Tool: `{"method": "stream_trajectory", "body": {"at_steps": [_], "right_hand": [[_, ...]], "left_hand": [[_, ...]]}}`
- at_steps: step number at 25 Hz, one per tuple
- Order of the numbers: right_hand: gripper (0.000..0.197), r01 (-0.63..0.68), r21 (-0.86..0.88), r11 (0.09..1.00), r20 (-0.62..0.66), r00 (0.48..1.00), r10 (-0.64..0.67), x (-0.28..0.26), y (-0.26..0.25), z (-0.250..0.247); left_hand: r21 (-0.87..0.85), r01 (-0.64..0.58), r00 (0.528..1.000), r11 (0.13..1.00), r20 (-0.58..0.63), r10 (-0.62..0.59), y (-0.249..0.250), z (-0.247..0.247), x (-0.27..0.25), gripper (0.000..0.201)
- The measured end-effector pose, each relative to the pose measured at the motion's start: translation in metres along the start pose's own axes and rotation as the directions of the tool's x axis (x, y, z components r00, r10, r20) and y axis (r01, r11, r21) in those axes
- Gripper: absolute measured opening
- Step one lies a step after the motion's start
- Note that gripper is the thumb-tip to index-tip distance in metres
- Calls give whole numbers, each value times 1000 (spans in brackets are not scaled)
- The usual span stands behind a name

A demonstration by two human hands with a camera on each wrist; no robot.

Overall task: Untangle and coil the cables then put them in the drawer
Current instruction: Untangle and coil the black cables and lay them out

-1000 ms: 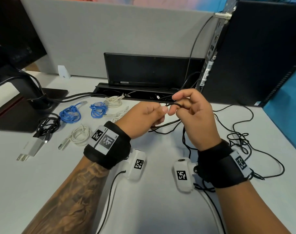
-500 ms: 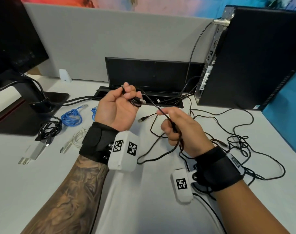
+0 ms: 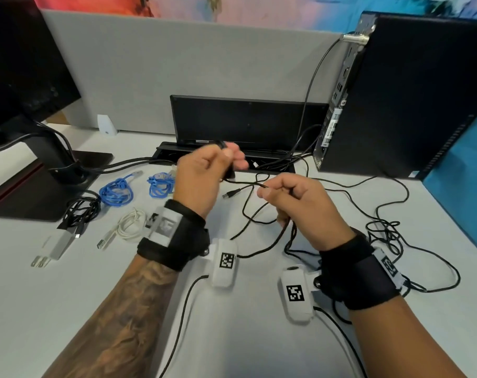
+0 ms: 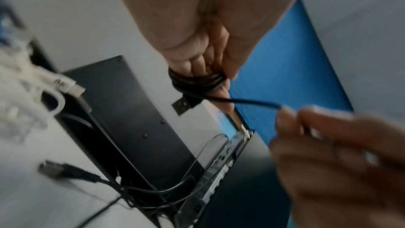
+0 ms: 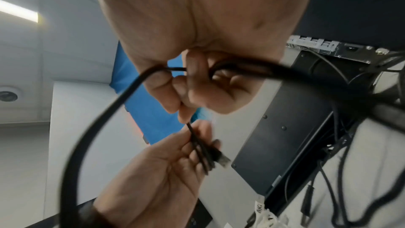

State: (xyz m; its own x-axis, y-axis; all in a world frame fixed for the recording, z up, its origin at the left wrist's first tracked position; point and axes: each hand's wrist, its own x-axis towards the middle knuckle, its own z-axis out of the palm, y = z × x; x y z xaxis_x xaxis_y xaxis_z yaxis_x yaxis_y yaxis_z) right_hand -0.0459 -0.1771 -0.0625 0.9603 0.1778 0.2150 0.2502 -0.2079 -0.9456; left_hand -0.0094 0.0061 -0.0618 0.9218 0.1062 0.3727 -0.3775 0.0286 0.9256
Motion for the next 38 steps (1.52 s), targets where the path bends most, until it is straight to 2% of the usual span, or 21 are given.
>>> {"method": "stream_trajectory", "body": {"at_steps": [1, 2, 4, 5, 7, 9, 11, 13, 15, 17, 19, 22, 23, 25, 27, 28, 30, 32, 35, 36, 38], "right_hand": [[11, 27, 14, 1000, -15, 1000, -26, -1, -2, -3], [11, 65, 4, 998, -40, 997, -65, -2, -3, -6], [10, 142, -28, 989, -95, 985, -144, -1, -5, -10], [9, 161, -27, 987, -116, 980, -163, 0, -4, -11], [11, 134, 1, 991, -142, 981, -132, 3, 1, -13], [17, 44, 80, 996, -179, 983, -29, 6, 7, -14], [22, -31, 189, 982, -230, 970, 75, 10, 12, -19], [23, -80, 278, 957, -238, 960, 149, 11, 15, -23], [21, -138, 217, 966, -209, 960, 184, 13, 19, -22], [20, -179, 42, 983, -131, 974, 183, 12, 24, -21], [21, -185, -31, 982, -81, 980, 182, 12, 27, -23], [21, -206, -63, 977, -104, 975, 199, 14, 25, -27], [21, -215, -91, 972, -106, 973, 205, 13, 25, -26], [20, -200, -211, 957, -98, 978, 183, 12, 25, -23], [23, -86, -320, 944, -121, 991, 49, 8, 18, -18], [25, -2, -314, 950, -125, 991, -39, 6, 12, -16], [22, 79, -129, 988, -56, 995, -87, 3, 0, -14], [20, 15, 24, 1000, 75, 997, -16, 1, -4, -13], [9, -32, -92, 995, 150, 988, 45, 2, 4, -19], [12, -40, -131, 991, 168, 984, 62, 1, 6, -18], [12, -41, -135, 990, 199, 978, 68, 1, 7, -14]], "left_hand": [[167, -40, 991, 985, 129, 19, 2, 3, -4, 18], [257, -60, 965, 964, 262, -10, 4, 7, -7, 21], [307, -17, 884, 952, 449, -129, 7, 10, -11, 39], [324, 7, 854, 946, 490, -174, 8, 10, -12, 45], [302, 75, 845, 950, 487, -221, 10, 11, -13, 45], [127, 252, 858, 959, 429, -282, 9, 8, -11, 48], [-146, 444, 841, 884, 409, -355, 8, 2, -4, 50], [-347, 540, 822, 767, 412, -393, 8, -3, 0, 49], [-407, 560, 814, 721, 430, -390, 7, -4, -2, 48], [-392, 551, 813, 736, 450, -369, 7, 1, -5, 48], [-459, 535, 833, 709, 425, -354, 8, 2, -4, 48], [-716, 445, 894, 537, 325, -308, 12, -10, 3, 46], [-747, 427, 902, 510, 308, -302, 13, -13, 5, 46], [-675, 448, 893, 586, 314, -322, 14, -9, 4, 48], [-488, 493, 867, 720, 344, -361, 13, 1, -2, 49], [-402, 495, 860, 771, 356, -366, 13, 7, -5, 49], [-274, 456, 863, 847, 368, -346, 13, 15, -12, 47], [-215, 437, 862, 873, 376, -339, 16, 19, -16, 46], [-323, 507, 832, 799, 427, -355, 20, 19, -15, 45], [-392, 552, 813, 736, 450, -369, 21, 17, -13, 45], [-558, 621, 779, 550, 514, -359, 20, 11, -10, 40]]}}
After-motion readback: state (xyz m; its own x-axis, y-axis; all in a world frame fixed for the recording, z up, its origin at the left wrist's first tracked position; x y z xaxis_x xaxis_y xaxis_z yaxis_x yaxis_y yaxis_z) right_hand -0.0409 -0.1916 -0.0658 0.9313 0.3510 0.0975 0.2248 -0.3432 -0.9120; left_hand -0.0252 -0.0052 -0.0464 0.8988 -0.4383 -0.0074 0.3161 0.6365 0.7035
